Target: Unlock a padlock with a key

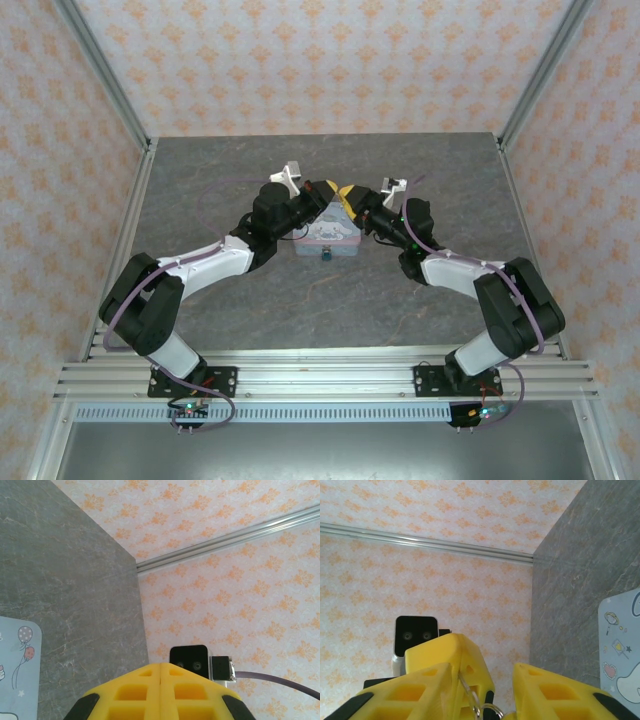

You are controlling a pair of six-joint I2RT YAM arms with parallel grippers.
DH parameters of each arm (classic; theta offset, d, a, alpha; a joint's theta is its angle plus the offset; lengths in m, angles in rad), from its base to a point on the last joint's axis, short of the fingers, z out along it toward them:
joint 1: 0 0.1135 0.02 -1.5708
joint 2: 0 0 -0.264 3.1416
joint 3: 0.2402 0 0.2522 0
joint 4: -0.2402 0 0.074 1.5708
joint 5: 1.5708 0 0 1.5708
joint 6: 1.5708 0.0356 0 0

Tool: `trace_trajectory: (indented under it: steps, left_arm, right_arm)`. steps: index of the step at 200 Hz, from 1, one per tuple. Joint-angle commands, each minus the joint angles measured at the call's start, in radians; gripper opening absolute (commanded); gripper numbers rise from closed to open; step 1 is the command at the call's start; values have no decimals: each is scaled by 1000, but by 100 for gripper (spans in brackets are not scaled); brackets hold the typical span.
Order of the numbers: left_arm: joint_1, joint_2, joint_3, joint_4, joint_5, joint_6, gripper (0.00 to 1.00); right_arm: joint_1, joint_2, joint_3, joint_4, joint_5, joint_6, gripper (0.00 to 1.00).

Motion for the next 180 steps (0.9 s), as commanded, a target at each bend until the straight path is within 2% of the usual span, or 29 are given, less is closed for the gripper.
trace_trajectory:
  steps: [1, 86, 180]
  left_arm:
    - [-4, -23, -4, 39, -29, -7, 0]
    - [-6, -19, -4, 39, -36, -9, 0]
    - [-6, -19, -7, 39, -39, -10, 0]
  right_arm:
    - [7, -4, -3, 79, -18, 6, 36]
    - [8, -1, -20, 95, -48, 13, 33]
    - [8, 16, -18, 95, -40, 10, 20]
